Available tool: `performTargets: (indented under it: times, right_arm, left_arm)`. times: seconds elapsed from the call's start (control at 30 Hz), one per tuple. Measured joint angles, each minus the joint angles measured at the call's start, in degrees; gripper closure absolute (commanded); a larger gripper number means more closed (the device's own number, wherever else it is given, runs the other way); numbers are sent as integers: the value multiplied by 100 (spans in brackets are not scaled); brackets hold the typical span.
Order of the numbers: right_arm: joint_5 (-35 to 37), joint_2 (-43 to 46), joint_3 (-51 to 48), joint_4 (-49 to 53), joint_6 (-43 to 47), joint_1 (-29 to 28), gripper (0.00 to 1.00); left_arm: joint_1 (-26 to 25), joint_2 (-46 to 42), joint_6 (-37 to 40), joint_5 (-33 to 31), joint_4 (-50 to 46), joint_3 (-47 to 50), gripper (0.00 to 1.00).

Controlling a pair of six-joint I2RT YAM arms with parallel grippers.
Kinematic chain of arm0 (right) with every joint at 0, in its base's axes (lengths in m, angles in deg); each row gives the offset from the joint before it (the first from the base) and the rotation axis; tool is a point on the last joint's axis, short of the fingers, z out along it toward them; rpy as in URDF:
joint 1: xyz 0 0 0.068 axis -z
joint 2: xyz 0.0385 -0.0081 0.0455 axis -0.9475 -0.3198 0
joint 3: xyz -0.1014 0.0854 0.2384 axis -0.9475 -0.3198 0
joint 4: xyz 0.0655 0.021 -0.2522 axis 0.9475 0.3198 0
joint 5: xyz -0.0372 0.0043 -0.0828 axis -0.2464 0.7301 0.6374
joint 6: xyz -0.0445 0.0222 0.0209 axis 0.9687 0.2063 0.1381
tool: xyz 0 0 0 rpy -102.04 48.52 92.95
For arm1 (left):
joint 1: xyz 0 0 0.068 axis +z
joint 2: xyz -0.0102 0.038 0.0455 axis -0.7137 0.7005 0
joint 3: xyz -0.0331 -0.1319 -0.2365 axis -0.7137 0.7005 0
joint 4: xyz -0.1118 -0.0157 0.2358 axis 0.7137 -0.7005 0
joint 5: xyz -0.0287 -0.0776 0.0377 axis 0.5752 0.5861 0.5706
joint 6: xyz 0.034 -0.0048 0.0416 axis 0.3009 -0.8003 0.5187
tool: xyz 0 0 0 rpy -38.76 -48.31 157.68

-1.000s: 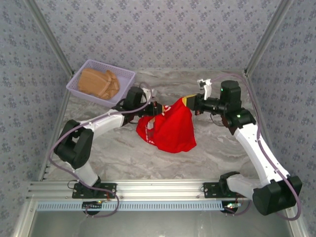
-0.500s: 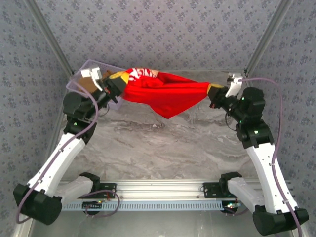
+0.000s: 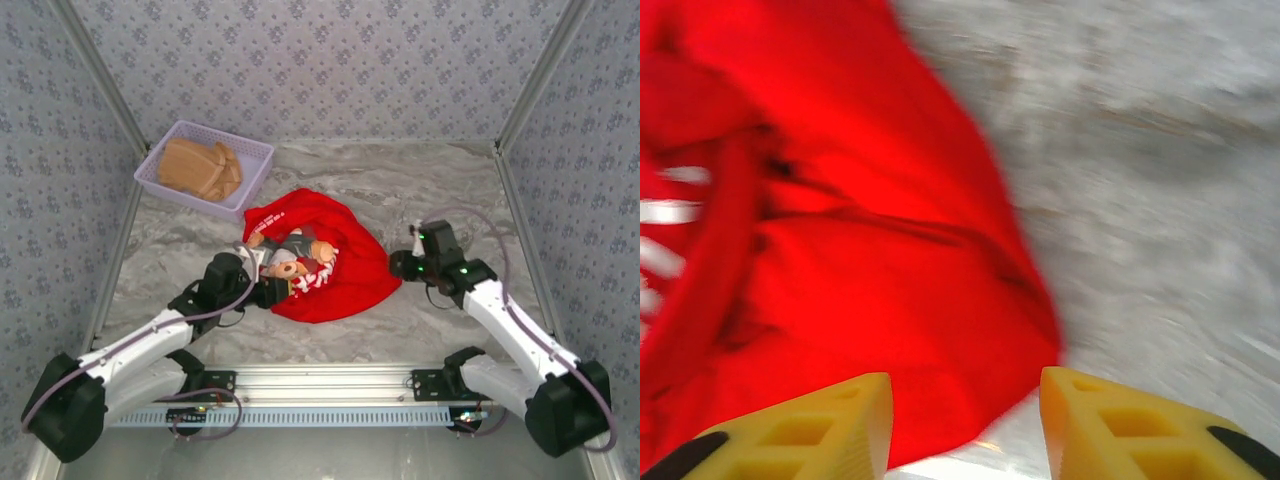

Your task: Fold the inside-out t-shirt

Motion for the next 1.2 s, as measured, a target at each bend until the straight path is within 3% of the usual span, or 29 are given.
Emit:
performTargets:
  times: [0.1, 0.33, 0.37, 0.43, 0.5, 0.63, 0.77, 0.9, 0.97, 1.07, 1.13, 1.2]
  right_arm:
    - [-55, -761, 472, -442, 136, -627, 50]
    - [-905, -2321, 745, -1606, -31, -1093, 47]
    - [-1032, -2579, 809, -1716, -107, -1086, 51]
    - [-1261, -3010, 925, -1947, -238, -1075, 81]
    - [-1613, -3338, 992, -2236, -501, -1062, 100]
    - [-2258, -3418, 1222, -2710, -1023, -1029, 100]
    - [-2688, -3123, 1443, -3801, -1858, -1021, 100]
    - [-2798, -2876, 1528, -4756, -2691, -1047, 100]
    - [-2793, -2872, 1526, -5073, -3062, -1056, 100]
    - [-2796, -2892, 1445, -5440, -3582, -1056, 100]
    - [-2815, -2929, 1443, -5565, -3799, -1054, 95]
    - [-2841, -2942, 1443, -5512, -3847, -1021, 83]
  left_arm:
    - [2, -315, 17, -339, -291, -28, 38]
    - [-33, 424, 157, -817, -601, -977, 31]
    - [-70, 553, 208, -859, -627, -1115, 30]
    - [-162, 634, 278, -925, -708, -1244, 29]
    - [-297, 568, 382, -994, -800, -1252, 29]
    - [-918, 348, 664, -1331, -994, -1250, 27]
    - [-1786, 136, 1043, -2059, -990, -1241, 20]
    - [-1910, 369, 1285, -2894, -798, -1281, 18]
    - [-1906, 686, 1357, -3342, -706, -1397, 24]
    - [-1858, 1180, 1434, -3814, -439, -1582, 45]
    - [-1725, 1366, 1462, -3816, -216, -1622, 64]
    - [-1405, 1436, 1412, -3558, -39, -1626, 92]
